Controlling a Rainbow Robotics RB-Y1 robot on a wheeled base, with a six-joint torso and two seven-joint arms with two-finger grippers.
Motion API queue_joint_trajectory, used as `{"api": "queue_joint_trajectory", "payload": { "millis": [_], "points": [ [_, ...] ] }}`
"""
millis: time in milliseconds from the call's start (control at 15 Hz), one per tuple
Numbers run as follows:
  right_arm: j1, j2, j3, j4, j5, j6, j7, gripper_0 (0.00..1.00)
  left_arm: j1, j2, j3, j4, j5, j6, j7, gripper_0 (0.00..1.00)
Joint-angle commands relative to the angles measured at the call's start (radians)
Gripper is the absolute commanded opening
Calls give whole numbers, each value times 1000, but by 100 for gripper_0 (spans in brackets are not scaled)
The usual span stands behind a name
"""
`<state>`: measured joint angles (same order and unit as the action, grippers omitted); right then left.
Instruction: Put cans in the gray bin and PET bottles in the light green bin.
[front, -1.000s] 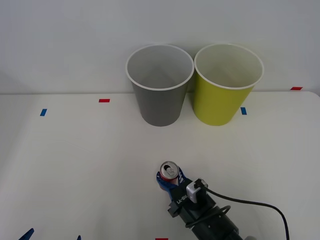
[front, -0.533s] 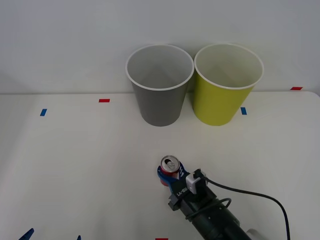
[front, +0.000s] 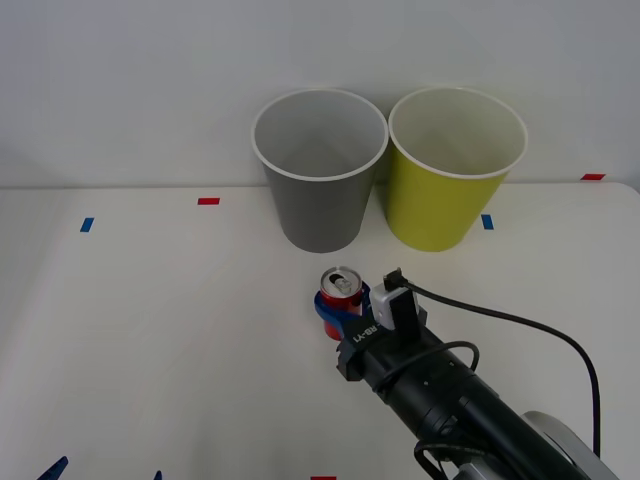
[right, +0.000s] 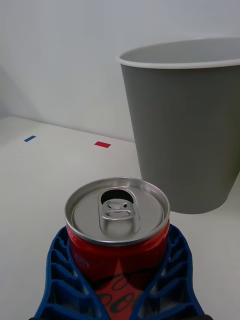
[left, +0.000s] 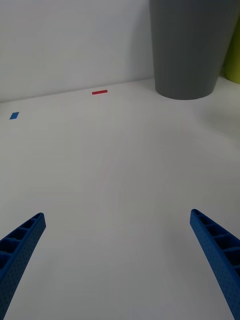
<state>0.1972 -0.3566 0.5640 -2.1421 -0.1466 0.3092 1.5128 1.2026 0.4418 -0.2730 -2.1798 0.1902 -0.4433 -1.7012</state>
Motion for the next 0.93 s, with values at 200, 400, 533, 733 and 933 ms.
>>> {"api": "queue_joint_trajectory", "payload": {
  "millis": [200,400,533,733,933],
  "points": [
    [-90,45,-42,-283,44,444,-39,0,0,0,0,0,0,0,0,100],
    [-197,82,-87,-341,-1,613,-60,0,0,0,0,0,0,0,0,100],
    [-268,97,-130,-341,-70,671,-66,0,0,0,0,0,0,0,0,100],
    [-410,100,-191,-343,-149,777,-82,0,0,0,0,0,0,0,0,100],
    [-513,97,-219,-341,-157,818,-97,0,0,0,0,0,0,0,0,100]
  ]
}}
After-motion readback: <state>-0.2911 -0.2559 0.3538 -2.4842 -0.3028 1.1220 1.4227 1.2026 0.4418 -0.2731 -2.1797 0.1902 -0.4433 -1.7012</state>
